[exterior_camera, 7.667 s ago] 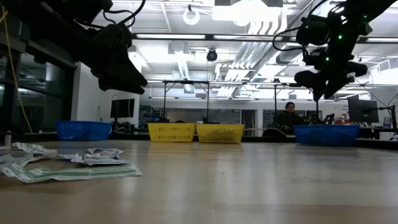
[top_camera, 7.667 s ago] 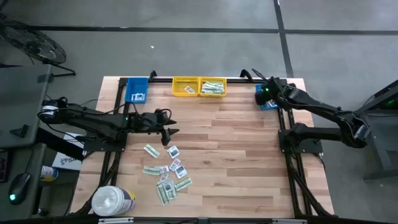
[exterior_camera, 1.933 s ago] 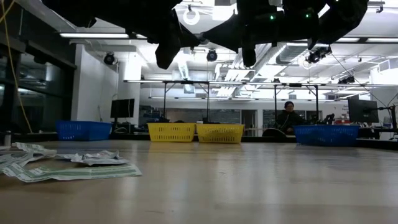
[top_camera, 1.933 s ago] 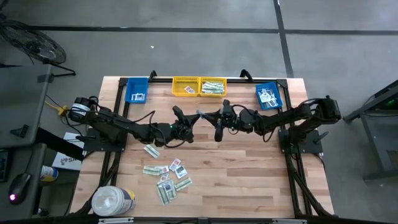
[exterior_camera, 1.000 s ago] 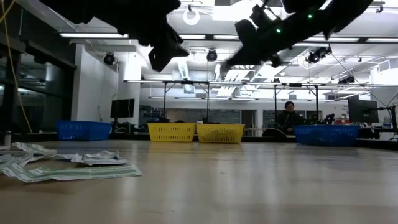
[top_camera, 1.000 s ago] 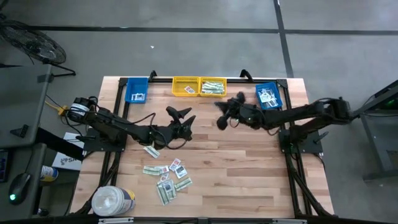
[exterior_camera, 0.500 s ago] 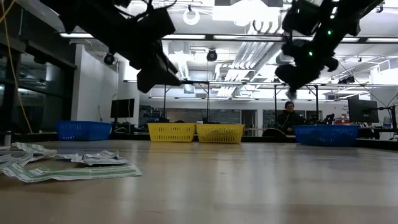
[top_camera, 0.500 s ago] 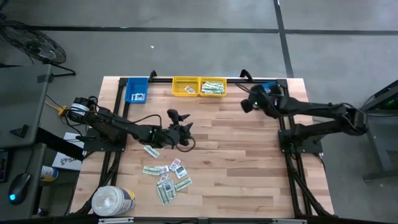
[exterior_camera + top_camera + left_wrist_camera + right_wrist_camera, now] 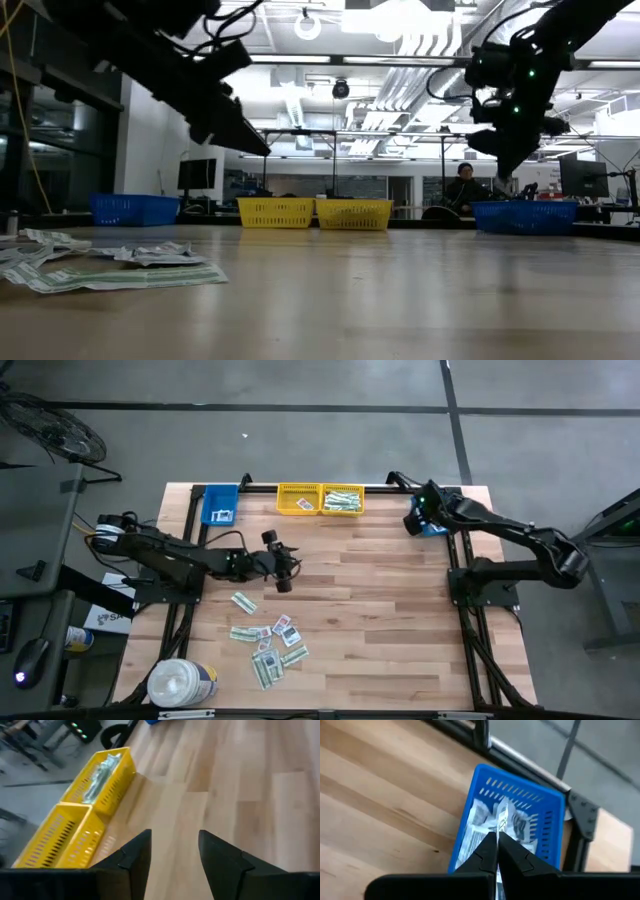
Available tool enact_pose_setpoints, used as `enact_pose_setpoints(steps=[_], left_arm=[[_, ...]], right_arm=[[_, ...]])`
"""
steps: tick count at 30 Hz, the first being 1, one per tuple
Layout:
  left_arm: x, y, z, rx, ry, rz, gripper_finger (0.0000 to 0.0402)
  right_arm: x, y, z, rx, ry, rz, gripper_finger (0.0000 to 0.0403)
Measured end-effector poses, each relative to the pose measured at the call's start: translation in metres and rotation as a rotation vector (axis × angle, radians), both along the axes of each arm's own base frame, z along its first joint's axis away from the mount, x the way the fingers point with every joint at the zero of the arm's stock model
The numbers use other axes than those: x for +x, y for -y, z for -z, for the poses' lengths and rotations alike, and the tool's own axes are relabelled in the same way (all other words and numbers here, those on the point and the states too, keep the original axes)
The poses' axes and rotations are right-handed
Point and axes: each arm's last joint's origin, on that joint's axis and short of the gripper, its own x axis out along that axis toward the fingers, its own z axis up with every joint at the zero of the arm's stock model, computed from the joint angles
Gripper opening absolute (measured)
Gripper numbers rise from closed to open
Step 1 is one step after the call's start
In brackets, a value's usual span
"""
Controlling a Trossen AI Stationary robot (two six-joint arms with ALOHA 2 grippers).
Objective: Pick & Place First Aid Supplies
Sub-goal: Put the black towelette pack into the right blue bin, then put the orange ointment pack into the left yellow bin
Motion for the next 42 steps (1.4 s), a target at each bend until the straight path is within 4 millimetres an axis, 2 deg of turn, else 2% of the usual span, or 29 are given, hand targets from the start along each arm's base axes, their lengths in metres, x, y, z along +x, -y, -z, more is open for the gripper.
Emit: enact_pose_setpoints(steps=[7,12,17,26,37,42], left_arm=[[-0.022,0.003,0.01,-0.148,0.022,0.074,0.0143],[-0.036,0.002,0.022,-0.207,0.049,0.054,0.0142],[-0.044,0.002,0.03,-0.253,0.101,0.066,0.0142],[-0.044,0.003,0.03,-0.284,0.109,0.083,0.0142],[-0.044,0.003,0.03,-0.295,0.114,0.077,0.0142],[-0.044,0.003,0.03,-0.295,0.112,0.075,0.0142]], right_arm=[[-0.013,0.018,0.01,0.1,-0.016,-0.037,0.0],[-0.012,0.018,0.01,0.11,-0.008,-0.06,0.0004],[-0.012,0.018,0.009,0.101,-0.001,-0.048,0.0032],[-0.01,0.021,0.007,0.055,0.048,0.028,0.0085],[-0.008,0.024,0.005,0.017,0.101,0.066,0.0074],[-0.004,0.024,-0.004,0.009,0.2,-0.039,0.0066]])
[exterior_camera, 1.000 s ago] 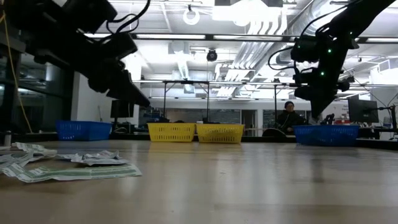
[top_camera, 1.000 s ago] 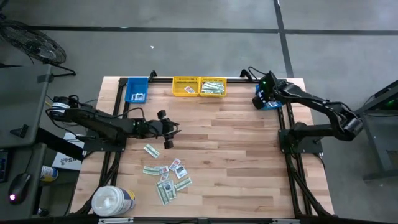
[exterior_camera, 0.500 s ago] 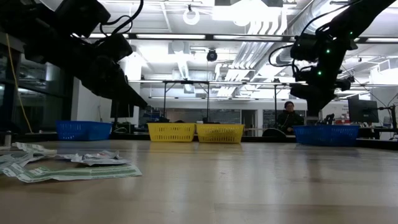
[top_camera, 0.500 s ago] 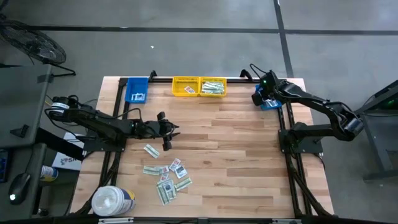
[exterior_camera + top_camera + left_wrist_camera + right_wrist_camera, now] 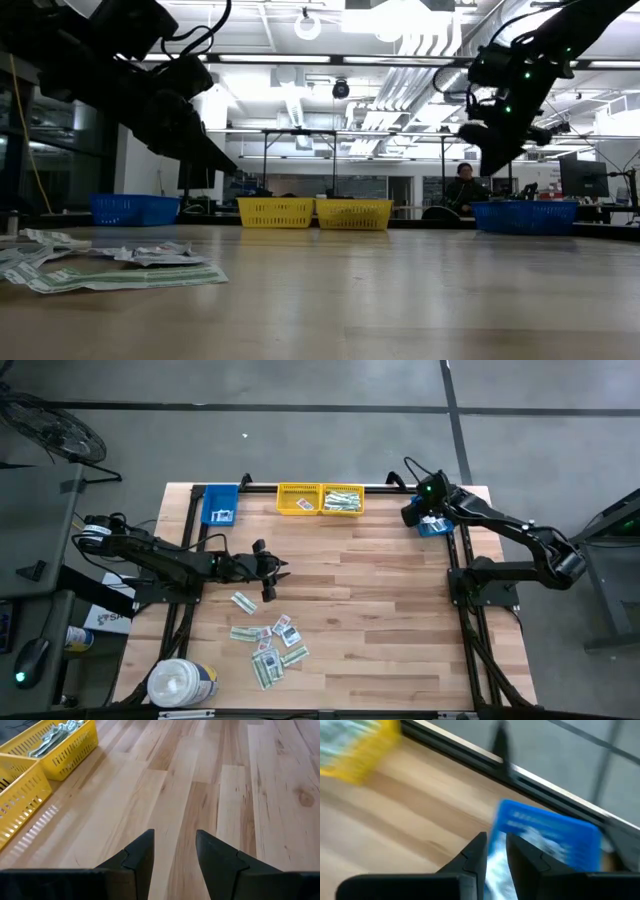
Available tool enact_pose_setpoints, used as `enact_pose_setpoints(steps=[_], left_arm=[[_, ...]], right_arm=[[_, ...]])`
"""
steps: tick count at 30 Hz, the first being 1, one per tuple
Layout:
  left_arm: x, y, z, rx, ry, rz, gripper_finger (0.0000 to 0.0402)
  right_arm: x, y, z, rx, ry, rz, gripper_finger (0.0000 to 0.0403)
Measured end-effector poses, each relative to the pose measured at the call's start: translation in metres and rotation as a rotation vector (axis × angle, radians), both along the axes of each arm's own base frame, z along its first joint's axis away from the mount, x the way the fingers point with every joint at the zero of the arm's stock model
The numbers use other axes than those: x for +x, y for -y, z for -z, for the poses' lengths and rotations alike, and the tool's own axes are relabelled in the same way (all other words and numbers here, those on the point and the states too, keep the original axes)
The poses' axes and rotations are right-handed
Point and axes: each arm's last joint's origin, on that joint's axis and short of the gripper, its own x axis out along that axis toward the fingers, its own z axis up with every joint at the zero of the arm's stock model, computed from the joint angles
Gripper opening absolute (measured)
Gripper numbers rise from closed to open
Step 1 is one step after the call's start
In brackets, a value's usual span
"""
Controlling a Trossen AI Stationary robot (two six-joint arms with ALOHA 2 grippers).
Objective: Pick & Place First Aid Supplies
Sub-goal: Put the orange ointment pack into the left yellow bin
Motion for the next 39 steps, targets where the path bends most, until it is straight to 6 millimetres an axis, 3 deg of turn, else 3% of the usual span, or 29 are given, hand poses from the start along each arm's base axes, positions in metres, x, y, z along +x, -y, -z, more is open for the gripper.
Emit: enact_pose_setpoints(steps=[12,25,34,39], left_arm=[[-0.001,0.0,0.001,0.001,-0.013,-0.001,0.0142],[-0.002,0.001,0.003,-0.058,-0.027,0.005,0.0142],[-0.011,0.008,0.018,-0.326,-0.206,0.139,0.0142],[-0.012,0.011,0.019,-0.448,-0.222,0.164,0.0142]], right_arm=[[0.013,-0.025,-0.029,0.029,0.338,-0.409,0.0041],[0.05,-0.082,-0.034,0.06,0.351,-0.718,0.0021],[0.066,-0.122,-0.034,0.013,0.295,-0.794,0.0019],[0.071,-0.138,-0.035,-0.027,0.295,-0.795,0.002]])
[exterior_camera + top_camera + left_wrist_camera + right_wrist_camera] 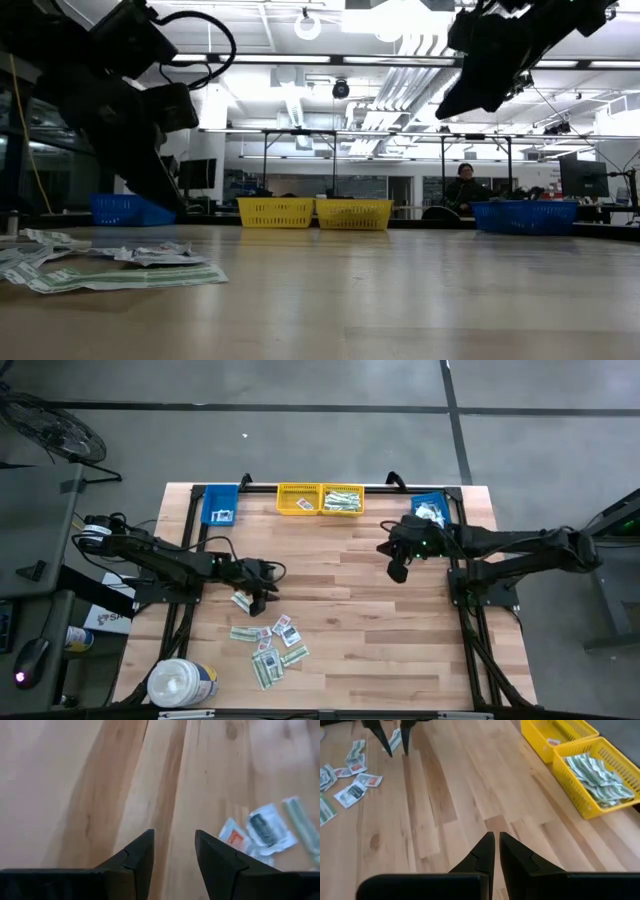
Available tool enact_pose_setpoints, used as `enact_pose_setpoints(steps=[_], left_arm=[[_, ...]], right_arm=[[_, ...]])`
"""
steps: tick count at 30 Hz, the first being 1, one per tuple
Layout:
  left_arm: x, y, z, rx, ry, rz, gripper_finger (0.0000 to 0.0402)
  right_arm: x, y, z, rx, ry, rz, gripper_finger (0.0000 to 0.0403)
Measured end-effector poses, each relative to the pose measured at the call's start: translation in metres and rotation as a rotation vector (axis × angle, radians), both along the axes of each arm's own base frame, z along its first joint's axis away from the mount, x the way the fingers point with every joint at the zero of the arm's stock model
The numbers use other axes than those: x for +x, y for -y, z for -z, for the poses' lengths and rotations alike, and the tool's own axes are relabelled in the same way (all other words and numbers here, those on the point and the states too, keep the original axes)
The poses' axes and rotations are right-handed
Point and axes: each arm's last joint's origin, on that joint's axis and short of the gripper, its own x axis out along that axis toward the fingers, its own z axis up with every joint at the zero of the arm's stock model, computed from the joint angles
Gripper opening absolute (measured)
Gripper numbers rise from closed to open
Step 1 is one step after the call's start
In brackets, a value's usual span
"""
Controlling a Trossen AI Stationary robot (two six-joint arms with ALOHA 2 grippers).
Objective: Pick & Place First Aid Supplies
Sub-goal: Put the orange ointment pack into the left yellow bin
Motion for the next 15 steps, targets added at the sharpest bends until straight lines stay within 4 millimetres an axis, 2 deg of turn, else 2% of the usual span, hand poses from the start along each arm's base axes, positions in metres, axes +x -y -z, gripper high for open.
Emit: enact_pose_setpoints(steps=[9,15], left_arm=[[0.002,0.004,0.002,-0.318,-0.056,-0.089,0.0142],[0.008,0.006,0.008,-0.418,-0.081,-0.131,0.0142]], right_arm=[[0.003,-0.024,-0.001,-0.038,0.009,-0.041,0.0017],[0.003,-0.036,-0.002,-0.08,0.023,-0.038,0.002]])
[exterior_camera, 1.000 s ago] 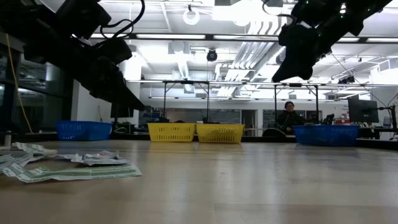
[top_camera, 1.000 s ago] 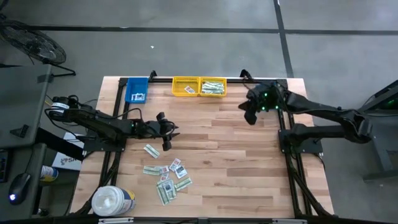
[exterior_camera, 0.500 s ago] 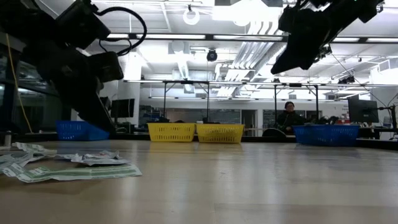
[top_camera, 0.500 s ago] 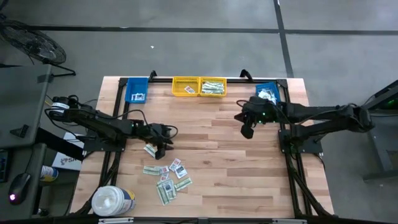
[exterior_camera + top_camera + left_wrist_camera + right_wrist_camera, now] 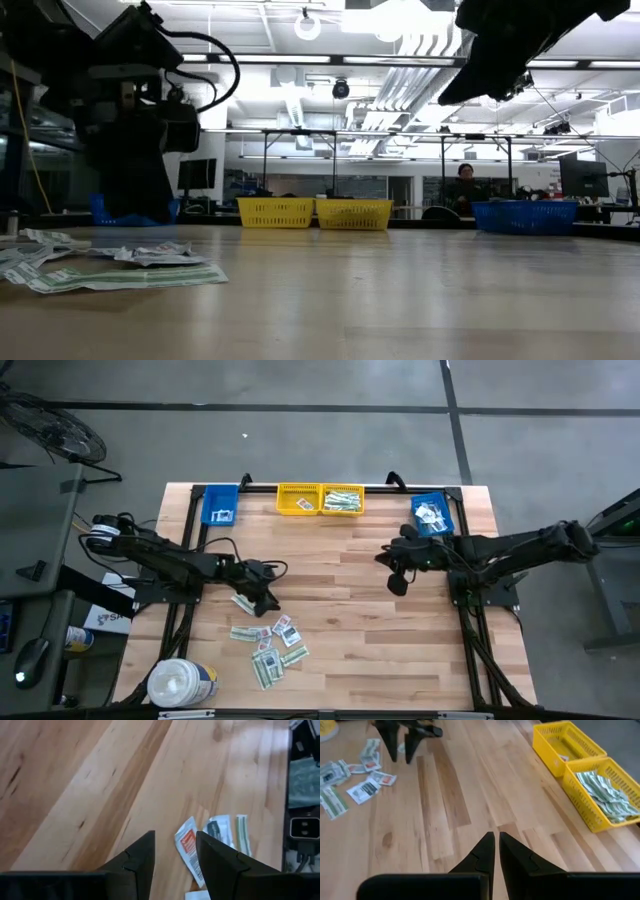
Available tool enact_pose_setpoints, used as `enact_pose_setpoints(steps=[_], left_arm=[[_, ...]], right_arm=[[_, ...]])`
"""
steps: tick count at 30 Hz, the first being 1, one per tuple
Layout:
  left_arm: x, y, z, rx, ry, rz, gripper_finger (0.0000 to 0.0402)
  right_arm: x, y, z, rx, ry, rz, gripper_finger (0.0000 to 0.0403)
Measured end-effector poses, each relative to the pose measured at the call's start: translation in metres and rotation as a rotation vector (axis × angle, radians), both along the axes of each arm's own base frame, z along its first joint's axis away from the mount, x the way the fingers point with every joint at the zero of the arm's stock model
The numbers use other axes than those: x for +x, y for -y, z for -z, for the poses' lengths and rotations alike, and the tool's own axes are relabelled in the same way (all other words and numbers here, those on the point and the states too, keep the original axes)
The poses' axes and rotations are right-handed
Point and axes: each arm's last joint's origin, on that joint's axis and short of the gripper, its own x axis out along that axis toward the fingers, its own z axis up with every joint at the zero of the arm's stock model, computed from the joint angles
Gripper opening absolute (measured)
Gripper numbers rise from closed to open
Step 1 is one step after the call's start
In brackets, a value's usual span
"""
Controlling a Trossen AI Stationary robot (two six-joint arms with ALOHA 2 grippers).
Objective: Pick & Place First Aid Supplies
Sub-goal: Put the orange ointment pack into the left yellow bin
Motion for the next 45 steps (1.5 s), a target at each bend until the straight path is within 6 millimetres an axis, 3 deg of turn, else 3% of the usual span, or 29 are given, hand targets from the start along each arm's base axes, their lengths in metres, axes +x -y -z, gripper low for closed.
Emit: enact_pose_setpoints(steps=[9,22,35,45], left_arm=[[0.002,0.0,0.015,-0.045,-0.094,-0.062,0.0142],[0.014,0.003,0.036,-0.118,-0.125,-0.011,0.0142],[0.023,0.007,0.033,-0.141,-0.205,0.15,0.0142],[0.022,0.008,0.034,-0.138,-0.208,0.172,0.0142]], right_arm=[[0.002,-0.016,-0.004,-0.021,0.054,-0.056,0.0017],[0.0,-0.033,-0.006,-0.068,0.082,-0.063,0.0016],[-0.002,-0.039,-0.006,-0.068,0.083,-0.091,0.0016],[-0.002,-0.039,-0.006,-0.068,0.083,-0.09,0.0016]])
